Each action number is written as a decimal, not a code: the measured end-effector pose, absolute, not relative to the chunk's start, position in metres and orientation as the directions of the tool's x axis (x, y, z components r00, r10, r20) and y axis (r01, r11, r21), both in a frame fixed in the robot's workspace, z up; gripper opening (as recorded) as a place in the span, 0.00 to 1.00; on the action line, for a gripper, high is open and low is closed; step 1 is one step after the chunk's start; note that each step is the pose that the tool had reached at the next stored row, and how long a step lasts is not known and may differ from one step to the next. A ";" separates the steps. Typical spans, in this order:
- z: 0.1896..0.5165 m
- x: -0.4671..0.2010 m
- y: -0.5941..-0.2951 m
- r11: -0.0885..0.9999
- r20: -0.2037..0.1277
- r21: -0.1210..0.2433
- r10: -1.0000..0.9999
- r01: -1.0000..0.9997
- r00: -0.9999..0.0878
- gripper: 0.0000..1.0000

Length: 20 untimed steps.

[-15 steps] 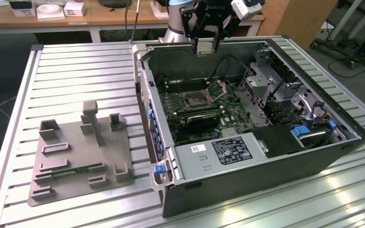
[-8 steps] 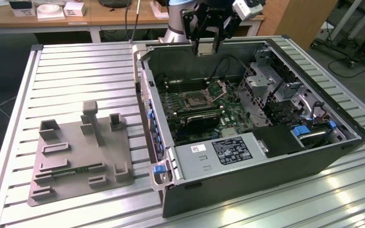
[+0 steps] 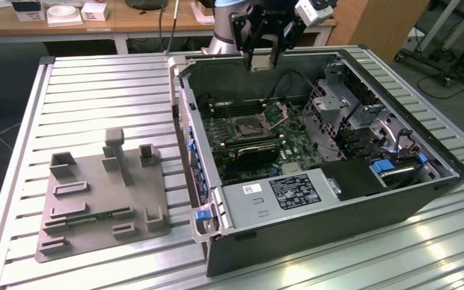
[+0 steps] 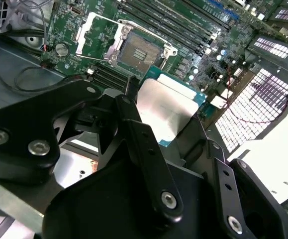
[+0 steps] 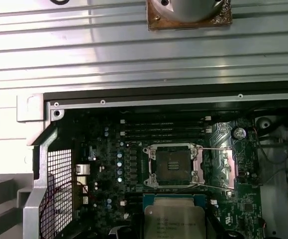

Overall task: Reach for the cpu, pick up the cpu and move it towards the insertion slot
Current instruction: 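Pick up the cpu and move it towards the insertion slot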

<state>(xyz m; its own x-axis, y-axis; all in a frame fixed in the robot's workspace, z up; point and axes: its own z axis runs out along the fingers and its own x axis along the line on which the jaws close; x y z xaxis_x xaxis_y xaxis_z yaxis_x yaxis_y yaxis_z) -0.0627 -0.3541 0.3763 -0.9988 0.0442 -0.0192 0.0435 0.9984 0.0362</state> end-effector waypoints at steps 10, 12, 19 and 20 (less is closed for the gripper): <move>0.372 -0.063 -0.335 0.998 -0.019 0.036 0.043 0.042 -0.999 0.55; 0.370 -0.063 -0.334 0.998 -0.019 0.036 0.042 0.041 -0.999 0.55; 0.368 -0.062 -0.333 0.999 -0.019 0.036 0.037 0.036 -0.999 0.55; 0.367 -0.062 -0.333 0.999 -0.019 0.036 0.036 0.035 -0.999 0.55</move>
<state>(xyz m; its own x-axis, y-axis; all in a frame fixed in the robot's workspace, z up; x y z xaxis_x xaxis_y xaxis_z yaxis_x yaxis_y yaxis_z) -0.0622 -0.3329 0.3672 -0.9992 0.0358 -0.0192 0.0350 0.9987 0.0358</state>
